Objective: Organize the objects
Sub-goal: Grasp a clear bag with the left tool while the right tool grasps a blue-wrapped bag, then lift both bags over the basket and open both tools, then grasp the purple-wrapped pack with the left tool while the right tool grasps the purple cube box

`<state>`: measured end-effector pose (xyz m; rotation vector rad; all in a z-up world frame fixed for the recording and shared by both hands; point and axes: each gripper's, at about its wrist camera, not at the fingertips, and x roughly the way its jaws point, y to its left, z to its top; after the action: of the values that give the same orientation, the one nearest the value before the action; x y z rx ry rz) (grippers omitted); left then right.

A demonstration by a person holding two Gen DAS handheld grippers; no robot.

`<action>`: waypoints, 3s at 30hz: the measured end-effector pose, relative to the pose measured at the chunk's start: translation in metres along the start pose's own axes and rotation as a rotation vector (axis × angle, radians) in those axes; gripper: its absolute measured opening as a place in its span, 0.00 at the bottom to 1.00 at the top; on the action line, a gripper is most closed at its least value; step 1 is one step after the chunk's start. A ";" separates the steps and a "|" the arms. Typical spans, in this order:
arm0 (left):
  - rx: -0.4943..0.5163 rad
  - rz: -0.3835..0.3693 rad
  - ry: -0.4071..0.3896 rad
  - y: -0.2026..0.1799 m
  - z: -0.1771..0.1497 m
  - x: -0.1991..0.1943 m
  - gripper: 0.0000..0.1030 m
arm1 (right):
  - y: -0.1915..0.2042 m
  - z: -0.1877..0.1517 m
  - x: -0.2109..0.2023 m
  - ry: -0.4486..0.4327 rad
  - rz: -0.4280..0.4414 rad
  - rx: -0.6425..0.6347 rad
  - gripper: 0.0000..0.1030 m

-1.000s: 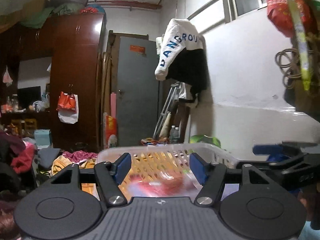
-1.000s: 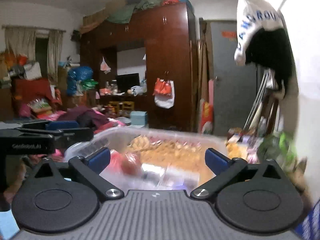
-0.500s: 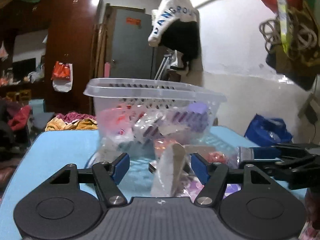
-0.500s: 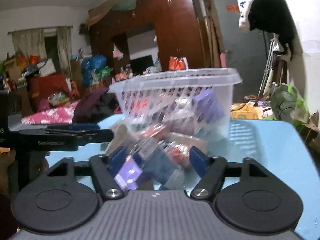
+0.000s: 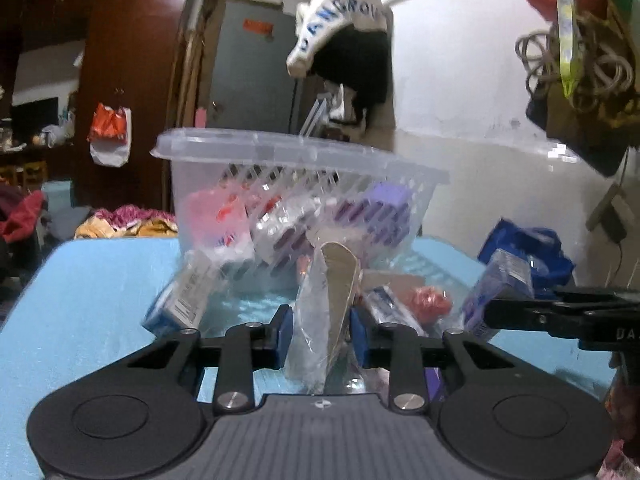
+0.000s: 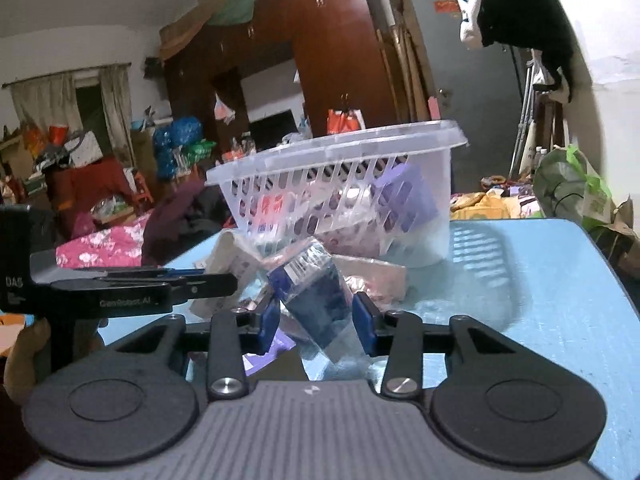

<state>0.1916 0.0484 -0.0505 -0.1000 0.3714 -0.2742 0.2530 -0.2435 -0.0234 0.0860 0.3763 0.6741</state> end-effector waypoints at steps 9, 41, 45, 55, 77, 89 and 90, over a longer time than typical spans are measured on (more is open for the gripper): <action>-0.019 0.011 -0.062 0.002 0.002 -0.007 0.33 | -0.020 -0.007 -0.011 -0.053 -0.041 0.040 0.42; -0.060 0.015 -0.155 0.007 0.007 -0.032 0.33 | -0.034 0.004 -0.027 -0.121 -0.050 0.021 0.40; -0.048 -0.025 -0.214 0.009 0.059 -0.044 0.33 | -0.015 0.047 -0.025 -0.172 -0.034 -0.079 0.40; 0.017 0.069 -0.187 0.002 0.178 0.021 0.33 | 0.004 0.160 0.056 -0.130 -0.030 -0.210 0.40; -0.062 -0.017 0.000 0.018 0.019 -0.022 0.76 | -0.003 0.004 -0.019 0.027 0.001 -0.052 1.00; -0.042 -0.061 0.055 -0.001 -0.018 -0.026 0.76 | 0.030 -0.034 0.015 0.154 0.082 -0.141 0.54; -0.039 -0.063 0.057 -0.001 -0.020 -0.026 0.76 | 0.028 -0.037 0.013 0.153 0.090 -0.120 0.53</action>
<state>0.1605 0.0536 -0.0595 -0.1427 0.4307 -0.3321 0.2319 -0.2152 -0.0567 -0.0636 0.4800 0.7936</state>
